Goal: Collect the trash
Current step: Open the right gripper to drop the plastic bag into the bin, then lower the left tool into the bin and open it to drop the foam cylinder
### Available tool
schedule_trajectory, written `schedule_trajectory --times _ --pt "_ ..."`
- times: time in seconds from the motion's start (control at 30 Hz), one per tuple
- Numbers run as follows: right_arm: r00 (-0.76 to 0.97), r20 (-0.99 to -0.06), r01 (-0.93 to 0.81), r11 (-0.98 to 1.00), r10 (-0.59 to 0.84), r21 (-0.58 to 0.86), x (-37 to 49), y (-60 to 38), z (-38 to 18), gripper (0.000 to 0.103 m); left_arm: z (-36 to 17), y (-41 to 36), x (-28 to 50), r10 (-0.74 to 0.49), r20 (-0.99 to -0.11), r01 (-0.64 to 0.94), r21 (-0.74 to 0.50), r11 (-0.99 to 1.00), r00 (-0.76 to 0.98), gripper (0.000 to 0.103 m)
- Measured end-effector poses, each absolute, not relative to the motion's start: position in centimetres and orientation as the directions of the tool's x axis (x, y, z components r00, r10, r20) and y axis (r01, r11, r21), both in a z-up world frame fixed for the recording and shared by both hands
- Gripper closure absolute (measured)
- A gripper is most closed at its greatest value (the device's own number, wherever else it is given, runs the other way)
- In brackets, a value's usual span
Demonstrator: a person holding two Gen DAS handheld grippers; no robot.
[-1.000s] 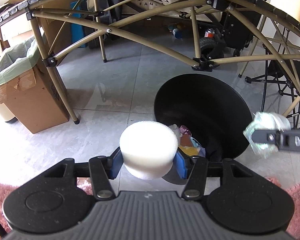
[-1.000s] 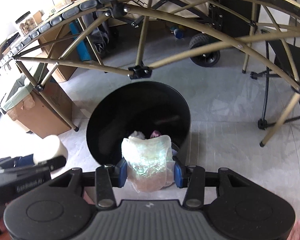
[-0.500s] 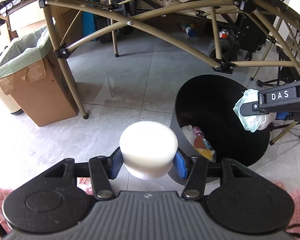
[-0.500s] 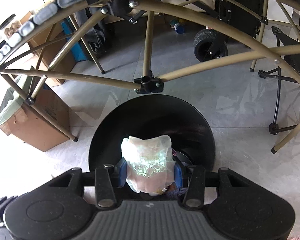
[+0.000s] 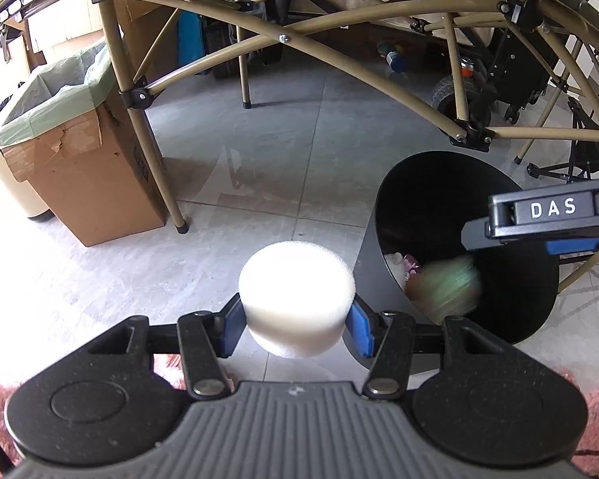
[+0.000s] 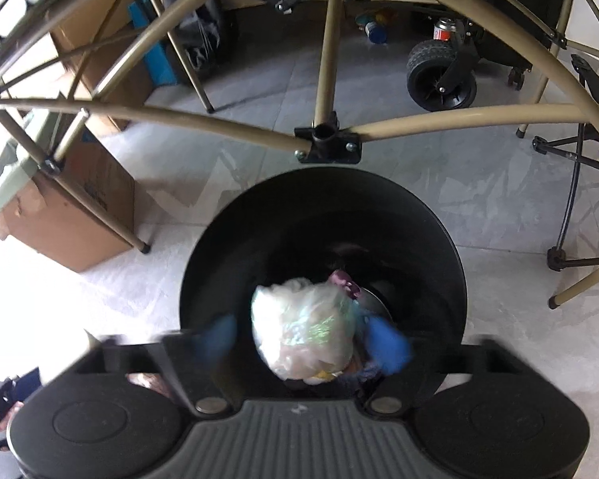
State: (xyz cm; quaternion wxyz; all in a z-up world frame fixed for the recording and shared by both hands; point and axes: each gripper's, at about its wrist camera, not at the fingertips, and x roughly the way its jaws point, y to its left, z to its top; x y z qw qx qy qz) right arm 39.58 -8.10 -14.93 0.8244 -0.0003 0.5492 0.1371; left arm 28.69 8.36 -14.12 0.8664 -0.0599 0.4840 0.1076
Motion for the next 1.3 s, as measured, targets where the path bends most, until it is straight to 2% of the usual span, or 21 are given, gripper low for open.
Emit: schedule_trajectory --times 0.33,0.77,1.3 --pt "0.32 -0.921 -0.218 0.963 0.223 0.157 39.7 -8.6 -15.4 0.0 -14.3 8.1 28.7 0.132 -0.855 -0.236 0.012 0.972 0.502 0.049" --pt "0.332 -0.915 -0.243 0.958 0.228 0.15 38.6 -10.4 -13.0 0.0 -13.1 5.4 29.4 0.112 -0.846 -0.171 0.025 0.985 0.522 0.049" --pt "0.433 -0.882 -0.039 0.981 0.186 0.188 37.7 -21.0 -11.1 0.0 -12.2 -2.4 33.6 0.036 -0.839 0.003 0.045 0.999 0.542 0.049"
